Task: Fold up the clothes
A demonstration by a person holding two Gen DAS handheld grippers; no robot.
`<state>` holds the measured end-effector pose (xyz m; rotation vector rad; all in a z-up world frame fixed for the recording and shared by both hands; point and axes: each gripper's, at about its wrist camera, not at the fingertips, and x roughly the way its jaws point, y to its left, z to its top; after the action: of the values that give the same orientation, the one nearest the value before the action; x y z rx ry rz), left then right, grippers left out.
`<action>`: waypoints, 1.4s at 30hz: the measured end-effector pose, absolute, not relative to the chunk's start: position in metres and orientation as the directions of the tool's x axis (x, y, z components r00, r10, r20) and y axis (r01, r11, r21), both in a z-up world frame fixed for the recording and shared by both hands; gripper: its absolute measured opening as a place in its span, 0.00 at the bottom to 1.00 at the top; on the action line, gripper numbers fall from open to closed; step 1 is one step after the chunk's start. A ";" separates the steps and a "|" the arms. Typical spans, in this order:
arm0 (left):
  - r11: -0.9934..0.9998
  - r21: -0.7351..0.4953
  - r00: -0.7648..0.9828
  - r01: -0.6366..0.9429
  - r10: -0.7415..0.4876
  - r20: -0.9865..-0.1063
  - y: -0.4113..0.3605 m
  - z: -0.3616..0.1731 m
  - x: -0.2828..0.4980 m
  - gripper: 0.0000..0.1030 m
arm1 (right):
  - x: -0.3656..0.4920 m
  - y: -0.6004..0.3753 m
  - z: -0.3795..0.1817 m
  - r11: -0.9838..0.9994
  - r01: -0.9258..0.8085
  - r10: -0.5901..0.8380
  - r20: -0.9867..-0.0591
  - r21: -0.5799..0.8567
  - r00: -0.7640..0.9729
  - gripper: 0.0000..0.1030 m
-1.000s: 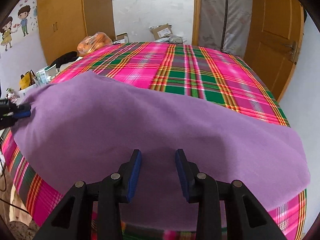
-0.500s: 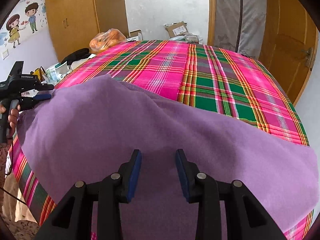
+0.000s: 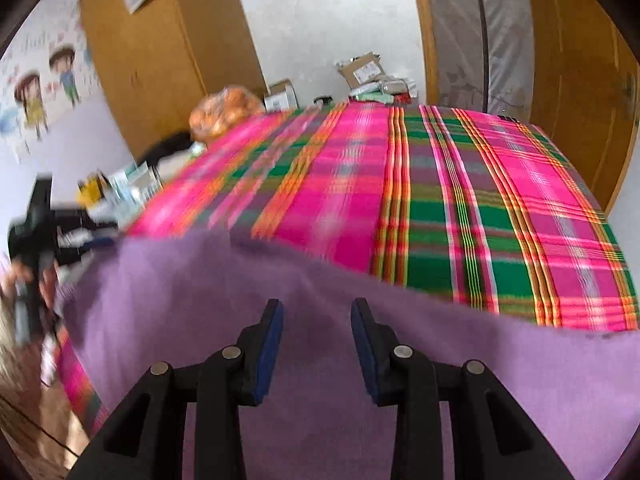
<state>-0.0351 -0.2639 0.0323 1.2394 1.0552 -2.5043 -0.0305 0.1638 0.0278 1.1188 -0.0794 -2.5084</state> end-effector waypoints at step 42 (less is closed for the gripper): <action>-0.748 -0.648 -0.380 0.145 0.563 -0.734 -0.142 0.010 -0.091 0.33 | -0.084 0.087 -0.005 -0.576 0.511 -0.769 -0.634 0.638 -0.074 0.28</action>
<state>-0.0905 -0.1420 0.0101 1.8612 1.1307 -2.6322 -0.0840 0.0870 -0.0052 1.2803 -0.3108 -1.7910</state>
